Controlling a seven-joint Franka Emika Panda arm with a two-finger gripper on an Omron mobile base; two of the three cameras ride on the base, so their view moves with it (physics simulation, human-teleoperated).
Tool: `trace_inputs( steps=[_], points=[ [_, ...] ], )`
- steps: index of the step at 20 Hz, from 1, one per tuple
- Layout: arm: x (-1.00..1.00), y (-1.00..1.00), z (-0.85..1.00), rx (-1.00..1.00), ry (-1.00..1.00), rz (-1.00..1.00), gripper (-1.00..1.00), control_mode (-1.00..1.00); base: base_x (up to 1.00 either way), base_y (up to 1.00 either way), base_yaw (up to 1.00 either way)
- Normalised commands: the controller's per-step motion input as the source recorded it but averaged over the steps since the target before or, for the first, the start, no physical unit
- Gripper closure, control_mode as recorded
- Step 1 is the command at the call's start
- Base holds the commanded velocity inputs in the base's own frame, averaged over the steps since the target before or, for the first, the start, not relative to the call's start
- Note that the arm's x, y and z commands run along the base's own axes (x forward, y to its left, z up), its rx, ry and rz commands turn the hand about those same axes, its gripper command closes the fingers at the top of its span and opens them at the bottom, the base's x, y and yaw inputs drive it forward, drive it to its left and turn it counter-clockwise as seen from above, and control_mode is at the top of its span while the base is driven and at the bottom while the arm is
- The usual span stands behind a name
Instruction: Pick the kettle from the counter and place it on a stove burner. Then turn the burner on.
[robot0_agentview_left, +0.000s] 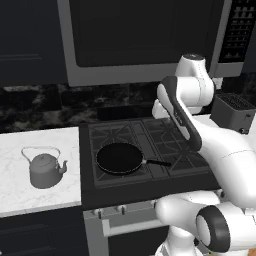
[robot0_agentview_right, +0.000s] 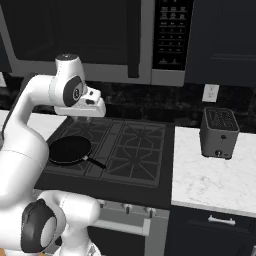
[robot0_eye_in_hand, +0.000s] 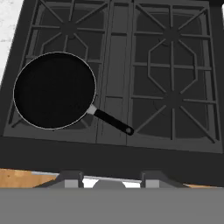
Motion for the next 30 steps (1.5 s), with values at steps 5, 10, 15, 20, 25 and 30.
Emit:
trace_inputs(
  steps=[5, 10, 15, 20, 25, 30],
  points=[
    [-0.39, 0.01, -0.04, 0.0, -0.02, 0.02, -1.0, -1.0, 0.0, 0.0, 0.0],
    [-0.75, 0.71, 0.0, 0.0, -0.22, 0.02, -1.0, -1.0, 0.0, 0.0, 0.0],
    [-0.7, 1.0, 0.0, 0.0, -0.3, 0.06, -1.0, -1.0, 0.0, 0.0, 0.0],
    [-0.65, 1.0, 0.0, 0.0, -0.28, 0.09, -1.0, -1.0, 0.0, 0.0, 0.0],
    [-0.32, 1.0, -0.01, -0.03, -0.19, 0.13, -1.0, -1.0, 0.0, 0.0, 0.0],
    [-0.11, 1.0, -0.08, -0.19, -0.12, 0.15, -1.0, -1.0, 0.0, 0.0, 0.0]
  ],
)
